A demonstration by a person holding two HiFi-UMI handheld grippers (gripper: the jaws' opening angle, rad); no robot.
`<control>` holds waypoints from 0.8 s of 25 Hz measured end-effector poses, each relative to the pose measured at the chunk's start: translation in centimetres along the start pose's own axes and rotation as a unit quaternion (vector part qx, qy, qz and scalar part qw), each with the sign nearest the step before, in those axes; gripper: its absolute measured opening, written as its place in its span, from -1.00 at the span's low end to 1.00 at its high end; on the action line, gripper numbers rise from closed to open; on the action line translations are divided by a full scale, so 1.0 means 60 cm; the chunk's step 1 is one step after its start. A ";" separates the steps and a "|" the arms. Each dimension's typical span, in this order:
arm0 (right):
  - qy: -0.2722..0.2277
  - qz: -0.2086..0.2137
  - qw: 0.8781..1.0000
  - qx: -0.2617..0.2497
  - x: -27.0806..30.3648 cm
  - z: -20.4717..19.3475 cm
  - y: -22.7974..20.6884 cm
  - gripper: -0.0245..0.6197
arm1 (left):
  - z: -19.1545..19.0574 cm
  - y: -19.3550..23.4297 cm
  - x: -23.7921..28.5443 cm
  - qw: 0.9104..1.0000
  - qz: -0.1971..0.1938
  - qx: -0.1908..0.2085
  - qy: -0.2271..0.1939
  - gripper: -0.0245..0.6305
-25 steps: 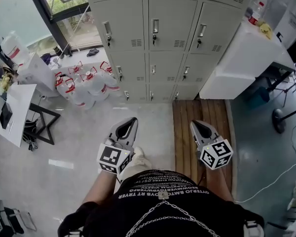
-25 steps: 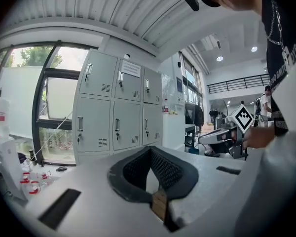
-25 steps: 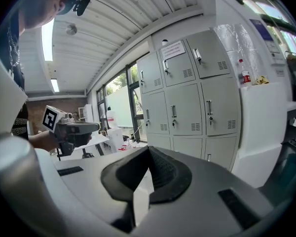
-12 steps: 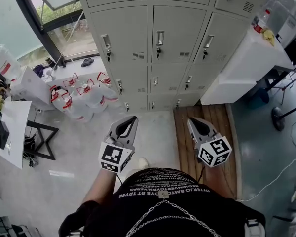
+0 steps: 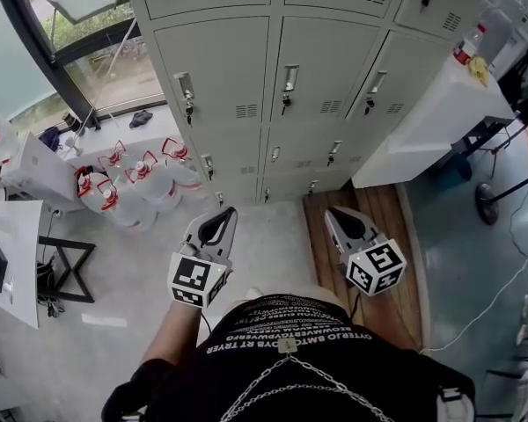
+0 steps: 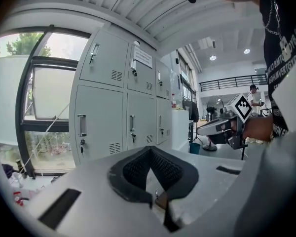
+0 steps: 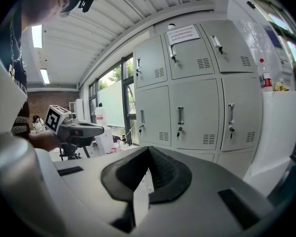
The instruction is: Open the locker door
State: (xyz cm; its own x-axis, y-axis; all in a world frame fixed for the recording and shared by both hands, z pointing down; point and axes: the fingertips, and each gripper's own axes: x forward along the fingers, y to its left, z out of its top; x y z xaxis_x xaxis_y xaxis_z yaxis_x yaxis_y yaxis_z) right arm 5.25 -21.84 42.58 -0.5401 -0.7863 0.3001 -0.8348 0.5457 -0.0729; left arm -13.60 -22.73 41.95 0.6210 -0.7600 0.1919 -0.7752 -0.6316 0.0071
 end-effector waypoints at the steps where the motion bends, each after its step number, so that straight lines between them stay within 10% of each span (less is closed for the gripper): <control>1: 0.002 -0.002 1.000 0.001 0.007 0.000 -0.005 -0.94 | -0.001 0.003 0.007 1.000 -0.004 -0.001 0.001 -0.91; 20: -0.002 0.062 0.998 0.004 0.282 0.076 -0.179 -0.94 | 0.010 0.156 0.184 0.998 0.057 -0.017 0.036 -0.91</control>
State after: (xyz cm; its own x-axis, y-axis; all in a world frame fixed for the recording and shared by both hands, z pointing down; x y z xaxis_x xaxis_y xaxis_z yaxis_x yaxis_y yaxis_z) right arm 4.60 -42.30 44.10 -0.6394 -0.7142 0.2846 -0.7626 0.6363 -0.1166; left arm -13.92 -37.15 43.53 0.5188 -0.8132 0.2636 -0.8449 -0.5347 0.0133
